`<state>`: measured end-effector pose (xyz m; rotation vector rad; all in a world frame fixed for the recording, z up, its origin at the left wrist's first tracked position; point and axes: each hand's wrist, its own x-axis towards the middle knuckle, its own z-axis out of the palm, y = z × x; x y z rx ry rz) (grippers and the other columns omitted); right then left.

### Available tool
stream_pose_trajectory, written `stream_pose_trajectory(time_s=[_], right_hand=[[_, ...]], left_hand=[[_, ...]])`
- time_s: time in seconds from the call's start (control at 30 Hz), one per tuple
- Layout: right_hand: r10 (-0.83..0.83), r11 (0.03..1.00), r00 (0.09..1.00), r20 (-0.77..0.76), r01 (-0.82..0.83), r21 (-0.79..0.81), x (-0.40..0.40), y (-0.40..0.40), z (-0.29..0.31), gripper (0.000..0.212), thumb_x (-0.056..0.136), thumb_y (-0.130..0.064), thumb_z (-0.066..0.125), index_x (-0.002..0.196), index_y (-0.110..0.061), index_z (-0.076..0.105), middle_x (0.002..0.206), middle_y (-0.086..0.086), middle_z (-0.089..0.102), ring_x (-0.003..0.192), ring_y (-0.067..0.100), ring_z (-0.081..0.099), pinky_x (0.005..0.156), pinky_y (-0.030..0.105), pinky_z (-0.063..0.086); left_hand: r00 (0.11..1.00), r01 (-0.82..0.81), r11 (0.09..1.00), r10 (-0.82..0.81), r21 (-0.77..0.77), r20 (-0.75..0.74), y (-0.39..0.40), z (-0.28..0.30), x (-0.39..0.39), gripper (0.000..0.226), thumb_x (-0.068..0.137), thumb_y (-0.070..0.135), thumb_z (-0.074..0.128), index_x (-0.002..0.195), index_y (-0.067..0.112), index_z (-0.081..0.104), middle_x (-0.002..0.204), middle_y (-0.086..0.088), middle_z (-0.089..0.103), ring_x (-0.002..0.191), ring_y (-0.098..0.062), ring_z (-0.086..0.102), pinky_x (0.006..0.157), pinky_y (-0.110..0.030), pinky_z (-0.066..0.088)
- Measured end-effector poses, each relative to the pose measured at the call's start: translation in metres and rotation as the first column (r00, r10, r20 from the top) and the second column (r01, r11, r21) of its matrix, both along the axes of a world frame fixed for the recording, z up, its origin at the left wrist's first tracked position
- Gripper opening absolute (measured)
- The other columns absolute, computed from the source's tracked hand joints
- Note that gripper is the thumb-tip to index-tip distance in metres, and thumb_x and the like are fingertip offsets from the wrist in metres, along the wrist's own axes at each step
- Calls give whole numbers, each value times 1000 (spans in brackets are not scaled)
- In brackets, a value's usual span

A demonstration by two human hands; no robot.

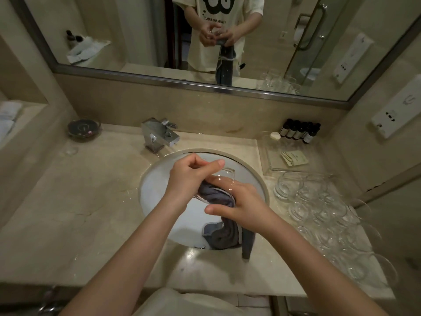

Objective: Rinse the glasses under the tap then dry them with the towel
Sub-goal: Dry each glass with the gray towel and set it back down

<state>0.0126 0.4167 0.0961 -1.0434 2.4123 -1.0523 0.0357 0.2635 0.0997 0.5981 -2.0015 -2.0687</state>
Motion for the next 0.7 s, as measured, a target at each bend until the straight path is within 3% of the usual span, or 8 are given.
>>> stream_pose_trajectory(time_s=[0.1,0.17,0.23,0.33,0.43,0.5,0.57,0.7], right_hand=[[-12,993,965,260,42,-110,4,1,2,41,82,-42,65,120,-29,67,110,-18,70,105,0,63,93,18,45],[5,968,866,499,121,-219,7,3,1,34,86,-31,62,117,-19,69,113,-2,73,110,11,66,99,26,48],[15,960,824,566,147,-239,10,3,-1,34,86,-26,63,118,-17,69,116,3,72,113,16,65,104,34,47],[-30,977,905,425,116,-178,13,0,-7,40,84,-31,66,123,-22,67,120,-6,69,116,7,61,106,34,45],[-93,989,981,170,110,-95,16,-2,-10,48,84,-41,65,130,-30,61,128,-13,64,118,1,57,105,31,44],[-78,997,997,-23,77,-27,19,-2,-10,61,82,-52,58,139,-33,51,136,-16,57,123,0,51,105,21,41],[-69,998,993,-100,70,2,21,-4,-9,72,80,-56,57,146,-33,40,140,-19,50,126,-2,45,101,13,35],[-106,987,994,7,106,-121,20,-4,-7,75,71,-56,68,140,-39,43,126,-33,52,119,-12,48,99,9,36]], left_hand=[[997,21,986,-33,-167,-71,1,-6,2,31,69,32,86,62,15,60,54,17,61,55,1,54,60,-18,42],[983,26,962,-73,-270,-166,1,-13,7,33,69,41,81,66,12,64,58,17,62,58,0,54,60,-15,41],[965,20,951,-99,-309,-242,-2,-22,10,37,69,51,67,67,14,64,64,10,66,64,-6,59,66,-18,45],[986,68,995,-79,-76,-146,-7,-23,8,40,76,53,62,78,14,66,75,-1,71,74,-16,70,70,-30,51],[945,158,955,-220,252,241,-12,-6,9,43,88,59,54,87,18,67,79,-3,71,66,-17,69,57,-30,53],[908,226,952,-283,207,308,-14,-1,10,39,89,54,57,86,17,66,77,-1,68,62,-17,68,51,-29,53],[950,224,973,-231,55,212,-13,1,11,30,88,46,63,83,16,63,74,-3,64,58,-18,65,46,-25,48],[986,154,981,-160,-118,-48,-8,3,9,29,80,44,70,80,16,63,63,8,60,47,-12,56,37,-21,39]])
